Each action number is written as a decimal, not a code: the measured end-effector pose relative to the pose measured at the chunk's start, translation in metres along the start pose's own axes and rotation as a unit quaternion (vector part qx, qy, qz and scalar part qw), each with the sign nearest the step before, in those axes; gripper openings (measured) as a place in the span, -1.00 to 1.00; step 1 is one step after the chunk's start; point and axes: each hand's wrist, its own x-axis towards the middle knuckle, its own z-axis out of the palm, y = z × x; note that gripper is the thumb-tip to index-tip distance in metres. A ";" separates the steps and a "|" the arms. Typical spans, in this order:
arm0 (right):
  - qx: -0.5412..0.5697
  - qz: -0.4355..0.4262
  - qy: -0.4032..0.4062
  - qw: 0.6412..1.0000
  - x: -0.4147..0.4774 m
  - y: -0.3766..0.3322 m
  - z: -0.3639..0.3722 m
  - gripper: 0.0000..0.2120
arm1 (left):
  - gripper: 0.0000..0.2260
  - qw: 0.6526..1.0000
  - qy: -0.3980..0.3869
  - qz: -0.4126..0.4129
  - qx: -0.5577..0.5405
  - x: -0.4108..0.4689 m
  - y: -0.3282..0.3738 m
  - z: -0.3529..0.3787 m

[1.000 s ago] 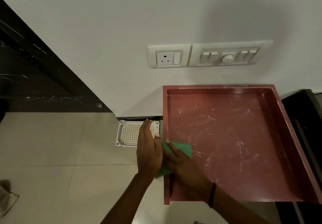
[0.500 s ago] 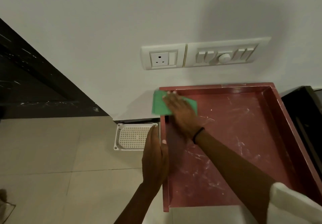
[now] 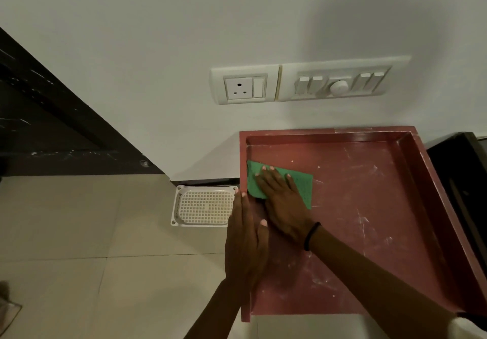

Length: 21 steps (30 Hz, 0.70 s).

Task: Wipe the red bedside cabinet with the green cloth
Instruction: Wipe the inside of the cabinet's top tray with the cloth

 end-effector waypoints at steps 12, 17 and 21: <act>-0.054 0.003 -0.015 0.998 0.046 0.020 -0.016 -0.39 | -0.41 1.000 -0.017 0.009 0.011 -0.003 -0.003 0.003; -0.040 0.008 -0.015 0.999 0.023 -0.008 0.001 -0.40 | -0.38 1.000 -0.006 0.003 0.011 0.003 -0.004 0.000; -0.050 -0.044 0.025 0.997 -0.068 -0.026 0.035 -0.31 | -0.41 0.999 -0.009 0.023 0.043 -0.001 -0.001 -0.001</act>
